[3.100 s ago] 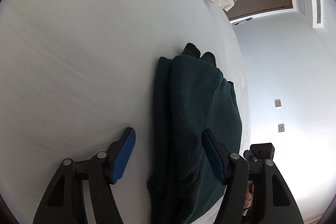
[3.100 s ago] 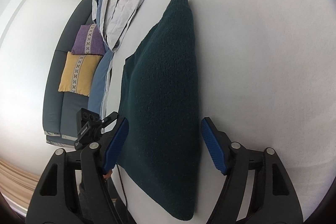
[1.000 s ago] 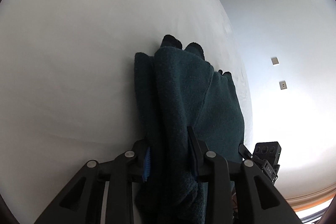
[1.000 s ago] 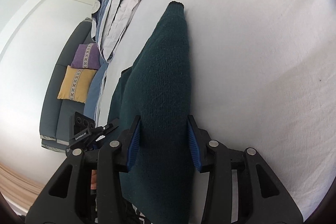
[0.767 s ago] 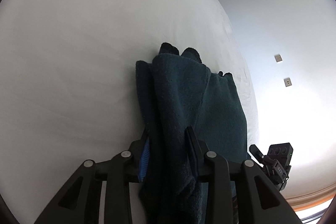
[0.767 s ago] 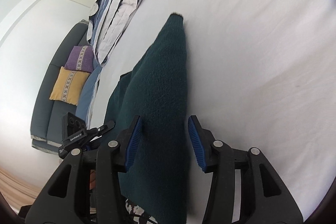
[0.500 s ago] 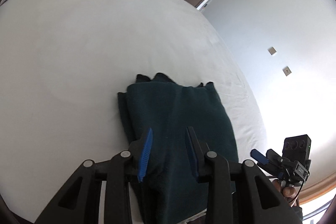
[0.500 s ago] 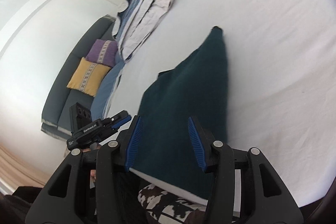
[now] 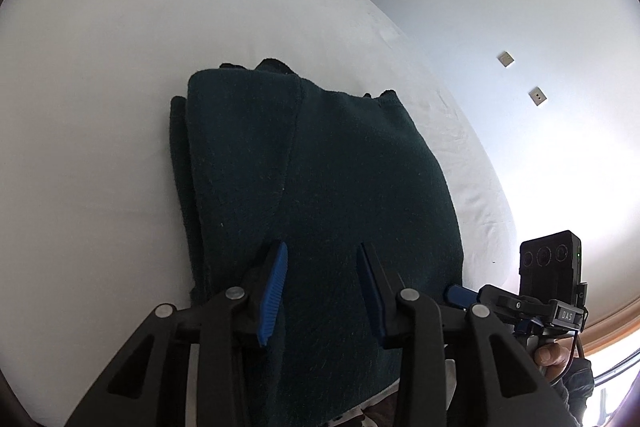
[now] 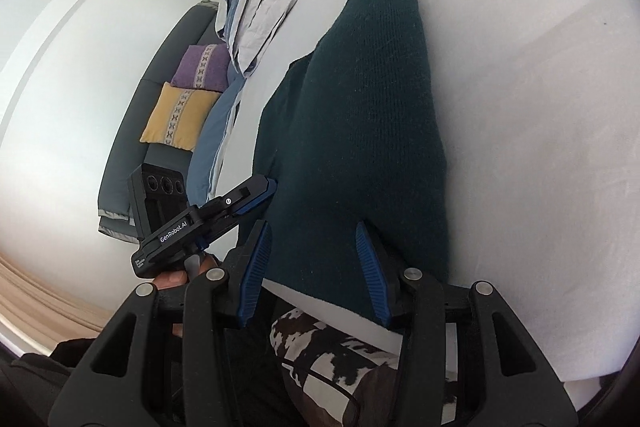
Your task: Fold small clothes
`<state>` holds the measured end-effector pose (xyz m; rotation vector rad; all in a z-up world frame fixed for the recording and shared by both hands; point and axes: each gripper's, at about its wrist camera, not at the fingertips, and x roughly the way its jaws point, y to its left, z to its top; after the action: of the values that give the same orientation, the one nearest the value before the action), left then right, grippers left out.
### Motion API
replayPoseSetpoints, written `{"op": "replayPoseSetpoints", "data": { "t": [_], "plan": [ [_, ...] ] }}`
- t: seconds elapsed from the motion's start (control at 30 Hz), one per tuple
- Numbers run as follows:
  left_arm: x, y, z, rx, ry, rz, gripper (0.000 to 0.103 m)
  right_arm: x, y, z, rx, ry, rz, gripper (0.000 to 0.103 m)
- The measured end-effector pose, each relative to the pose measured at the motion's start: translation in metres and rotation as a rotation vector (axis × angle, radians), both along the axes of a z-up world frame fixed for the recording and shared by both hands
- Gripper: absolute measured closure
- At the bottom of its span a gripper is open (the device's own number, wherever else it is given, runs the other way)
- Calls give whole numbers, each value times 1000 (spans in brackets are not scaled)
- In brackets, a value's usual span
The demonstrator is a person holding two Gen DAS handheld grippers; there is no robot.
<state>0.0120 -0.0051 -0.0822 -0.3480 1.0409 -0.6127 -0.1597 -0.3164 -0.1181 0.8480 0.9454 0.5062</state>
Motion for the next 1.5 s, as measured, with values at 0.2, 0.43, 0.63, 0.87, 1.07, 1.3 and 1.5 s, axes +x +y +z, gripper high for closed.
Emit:
{"op": "replayPoseSetpoints", "data": {
  "t": [0.2, 0.43, 0.63, 0.87, 1.07, 1.3, 1.5],
  "plan": [
    [-36, -1, 47, 203, -263, 103, 17, -15, -10, 50, -212, -82, -125, 45],
    [-79, 15, 121, 348, -637, 342, 0, -37, 10, 148, -584, -310, -294, 31],
    [-110, 19, 174, 458, -877, 473, 0, -74, 46, 216, -835, -631, -502, 0],
    [-113, 17, 209, 519, -846, 454, 0, -90, 61, 259, -812, -696, -593, 0],
    [-93, 13, 185, 528, -699, 442, 0, -86, 73, 261, -784, -618, -557, 0],
    [-60, 15, 101, 527, -323, 372, 0, -32, 48, 185, -815, -147, -452, 0],
    [-59, 20, 71, 546, -233, 357, 0, -15, 47, 148, -801, -59, -421, 0]
  ]
}}
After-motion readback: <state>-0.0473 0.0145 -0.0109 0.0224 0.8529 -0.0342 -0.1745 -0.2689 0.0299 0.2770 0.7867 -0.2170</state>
